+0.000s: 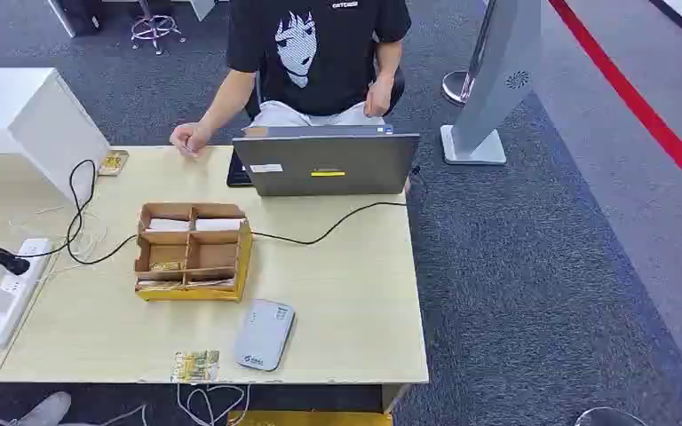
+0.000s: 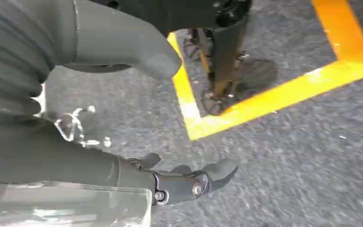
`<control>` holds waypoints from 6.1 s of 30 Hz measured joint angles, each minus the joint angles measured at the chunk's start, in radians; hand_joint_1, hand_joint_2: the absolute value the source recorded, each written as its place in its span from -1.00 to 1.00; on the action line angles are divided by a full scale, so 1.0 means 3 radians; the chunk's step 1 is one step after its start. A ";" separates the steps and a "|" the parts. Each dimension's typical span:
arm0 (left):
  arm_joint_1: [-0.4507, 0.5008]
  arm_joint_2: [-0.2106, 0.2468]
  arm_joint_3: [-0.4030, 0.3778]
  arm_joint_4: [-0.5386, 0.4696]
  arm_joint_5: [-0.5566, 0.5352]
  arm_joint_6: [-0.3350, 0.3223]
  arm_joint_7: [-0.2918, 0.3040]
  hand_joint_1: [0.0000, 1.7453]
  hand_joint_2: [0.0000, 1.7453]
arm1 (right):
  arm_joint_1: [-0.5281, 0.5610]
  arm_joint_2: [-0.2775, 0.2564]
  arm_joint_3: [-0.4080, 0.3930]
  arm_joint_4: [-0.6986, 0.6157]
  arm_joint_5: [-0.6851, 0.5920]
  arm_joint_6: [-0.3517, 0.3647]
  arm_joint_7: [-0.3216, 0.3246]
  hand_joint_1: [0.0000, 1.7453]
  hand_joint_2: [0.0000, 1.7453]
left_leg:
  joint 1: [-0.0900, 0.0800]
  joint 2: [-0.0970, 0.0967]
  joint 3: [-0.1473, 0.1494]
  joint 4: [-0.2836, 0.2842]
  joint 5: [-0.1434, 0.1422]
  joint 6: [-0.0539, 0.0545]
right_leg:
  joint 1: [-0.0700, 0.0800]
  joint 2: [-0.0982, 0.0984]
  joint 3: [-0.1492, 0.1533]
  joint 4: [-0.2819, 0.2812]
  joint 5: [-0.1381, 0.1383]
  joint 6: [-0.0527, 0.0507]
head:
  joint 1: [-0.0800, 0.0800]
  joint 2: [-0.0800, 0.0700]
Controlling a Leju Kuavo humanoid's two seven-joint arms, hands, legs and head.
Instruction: Pass the card to the sensor for recognition and then transmit it.
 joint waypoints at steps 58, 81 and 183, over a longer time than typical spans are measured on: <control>-0.2240 0.1523 -0.3912 -0.2516 -0.4516 0.1862 0.1001 -1.00 1.00 | -0.0178 0.0028 -0.0433 0.0010 0.0520 0.0558 0.0316 -1.00 1.00 | 0.0005 -0.0003 -0.0009 0.0000 0.0044 -0.0022 | 0.0005 0.0002 -0.0021 0.0012 0.0033 -0.0022 | 0.0004 0.0000; -0.3011 0.1517 -0.4710 -0.1584 -0.4539 0.2106 0.0994 -1.00 1.00 | -0.0173 0.0027 -0.0374 0.0014 0.0556 0.0530 0.0316 -1.00 1.00 | 0.0005 -0.0001 -0.0016 0.0000 0.0042 -0.0019 | 0.0005 0.0003 -0.0029 0.0012 0.0032 -0.0021 | 0.0003 0.0000; -0.0153 0.0065 -0.4729 -0.2694 -0.4186 0.2933 0.0249 1.00 1.00 | -0.0149 0.0064 -0.0799 0.0033 0.0732 0.0328 0.0328 -1.00 1.00 | -0.0008 -0.0002 -0.0015 -0.0001 0.0020 -0.0003 | -0.0009 0.0001 -0.0023 0.0007 0.0014 -0.0004 | 0.0000 0.0000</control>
